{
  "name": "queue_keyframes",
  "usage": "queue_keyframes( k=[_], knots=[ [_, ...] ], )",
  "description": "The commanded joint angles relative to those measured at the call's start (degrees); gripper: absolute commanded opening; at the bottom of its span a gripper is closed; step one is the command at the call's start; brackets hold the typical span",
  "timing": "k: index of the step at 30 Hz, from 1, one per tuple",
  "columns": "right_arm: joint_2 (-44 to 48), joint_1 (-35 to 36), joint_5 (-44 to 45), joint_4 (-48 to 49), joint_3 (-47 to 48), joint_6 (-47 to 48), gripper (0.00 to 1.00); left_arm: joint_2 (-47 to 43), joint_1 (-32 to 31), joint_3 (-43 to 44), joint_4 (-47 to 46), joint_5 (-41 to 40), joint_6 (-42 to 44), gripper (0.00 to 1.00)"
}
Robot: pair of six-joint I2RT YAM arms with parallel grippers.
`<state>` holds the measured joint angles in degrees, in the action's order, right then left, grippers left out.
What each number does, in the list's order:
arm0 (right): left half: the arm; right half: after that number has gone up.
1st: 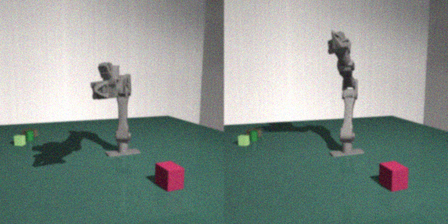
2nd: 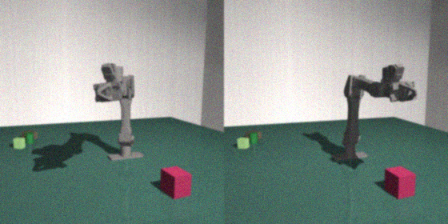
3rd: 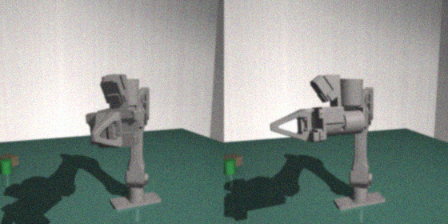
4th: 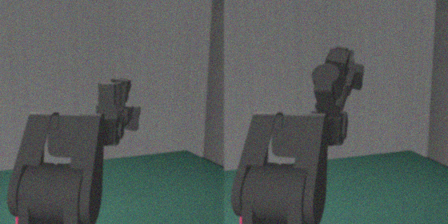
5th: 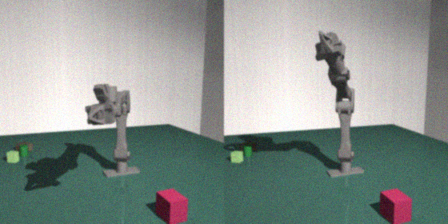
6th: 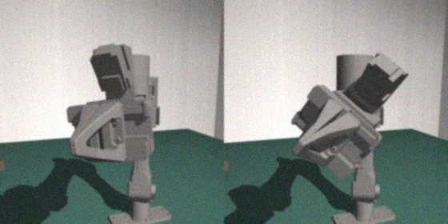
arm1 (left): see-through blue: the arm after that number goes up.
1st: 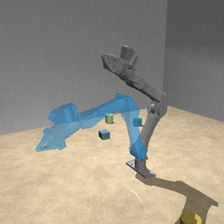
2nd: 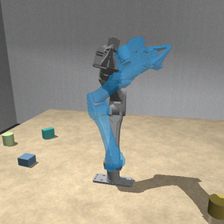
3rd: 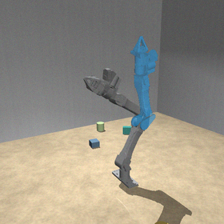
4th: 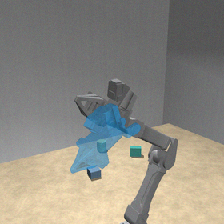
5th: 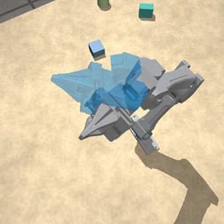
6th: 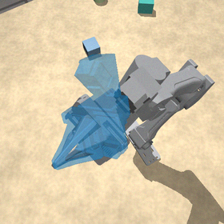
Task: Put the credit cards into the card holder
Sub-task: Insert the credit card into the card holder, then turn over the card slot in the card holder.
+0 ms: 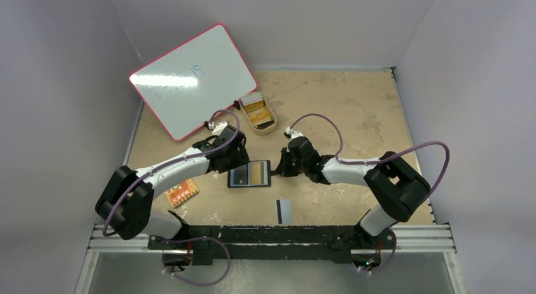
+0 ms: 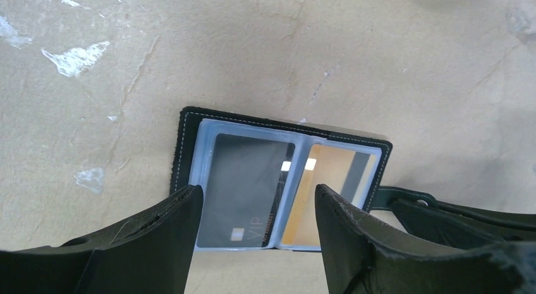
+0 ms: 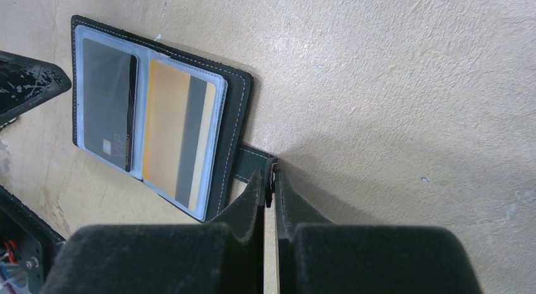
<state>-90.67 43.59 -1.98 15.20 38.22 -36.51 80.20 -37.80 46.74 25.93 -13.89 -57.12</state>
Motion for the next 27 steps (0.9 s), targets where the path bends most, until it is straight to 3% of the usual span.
queue_keyframes(
  k=[1,27],
  knots=[
    [1.29,-0.09,1.54,-0.08,0.20,-0.52,0.00,0.68,0.95,-0.68,-1.12,0.98,3.70,0.65],
    [0.99,-0.09,1.06,0.04,0.36,-0.31,0.00,2.50,1.68,-3.44,-7.88,7.55,2.77,0.65]
  ],
)
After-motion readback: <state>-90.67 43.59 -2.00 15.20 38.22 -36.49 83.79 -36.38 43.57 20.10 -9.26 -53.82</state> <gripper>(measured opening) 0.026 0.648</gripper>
